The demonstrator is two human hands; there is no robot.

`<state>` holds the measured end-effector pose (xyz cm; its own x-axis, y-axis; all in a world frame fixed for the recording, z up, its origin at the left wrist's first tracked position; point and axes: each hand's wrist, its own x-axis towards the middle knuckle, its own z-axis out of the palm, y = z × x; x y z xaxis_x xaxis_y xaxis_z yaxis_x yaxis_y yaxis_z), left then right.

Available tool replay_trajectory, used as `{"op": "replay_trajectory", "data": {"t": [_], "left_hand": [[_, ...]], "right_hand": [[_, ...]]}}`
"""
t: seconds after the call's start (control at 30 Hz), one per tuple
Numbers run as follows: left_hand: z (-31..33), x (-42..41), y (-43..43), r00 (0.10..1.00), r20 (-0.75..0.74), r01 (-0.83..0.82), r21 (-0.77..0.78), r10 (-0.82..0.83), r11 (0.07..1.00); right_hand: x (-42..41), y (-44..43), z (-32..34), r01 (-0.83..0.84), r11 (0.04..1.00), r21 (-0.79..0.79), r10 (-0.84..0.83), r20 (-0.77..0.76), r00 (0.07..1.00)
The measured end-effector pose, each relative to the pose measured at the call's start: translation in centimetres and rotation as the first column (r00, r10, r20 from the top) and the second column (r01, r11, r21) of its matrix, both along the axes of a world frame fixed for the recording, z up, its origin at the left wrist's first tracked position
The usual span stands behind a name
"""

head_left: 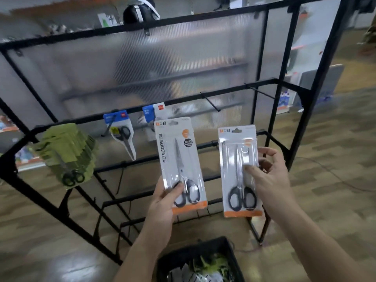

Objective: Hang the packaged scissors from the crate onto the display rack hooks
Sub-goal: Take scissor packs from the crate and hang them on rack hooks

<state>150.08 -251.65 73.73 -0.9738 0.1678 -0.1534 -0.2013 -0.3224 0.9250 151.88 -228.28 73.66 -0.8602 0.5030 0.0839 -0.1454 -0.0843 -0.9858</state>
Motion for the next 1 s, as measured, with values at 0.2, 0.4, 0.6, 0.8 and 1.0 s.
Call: {"op": "replay_trajectory", "data": {"t": [0.2, 0.4, 0.6, 0.8, 1.0], "left_hand": [[-0.5, -3.8, 7.1, 0.998, -0.03, -0.054, -0.07, 0.052, 0.996], [-1.0, -5.3, 10.9, 0.98, -0.018, -0.201, -0.049, 0.2, 0.978], [-0.9, -5.5, 11.9, 0.963, -0.003, -0.27, -0.059, 0.27, 0.961], [-0.7, -4.6, 12.3, 0.961, -0.038, -0.275, -0.114, 0.273, 0.955], [-0.6, -3.8, 12.2, 0.968, -0.007, -0.251, -0.112, 0.252, 0.961]], "right_hand": [[-5.7, 6.4, 0.0, -0.034, 0.999, 0.002, 0.034, -0.008, 0.999], [-10.9, 8.4, 0.5, -0.203, 0.979, 0.021, 0.203, 0.0, 0.979], [-13.9, 7.2, -0.2, -0.261, 0.962, 0.086, 0.261, 0.002, 0.965], [-15.3, 7.3, -1.5, -0.251, 0.963, 0.098, 0.252, 0.009, 0.968], [-16.2, 7.9, -1.7, -0.279, 0.941, 0.19, 0.27, 0.071, 0.96]]}}
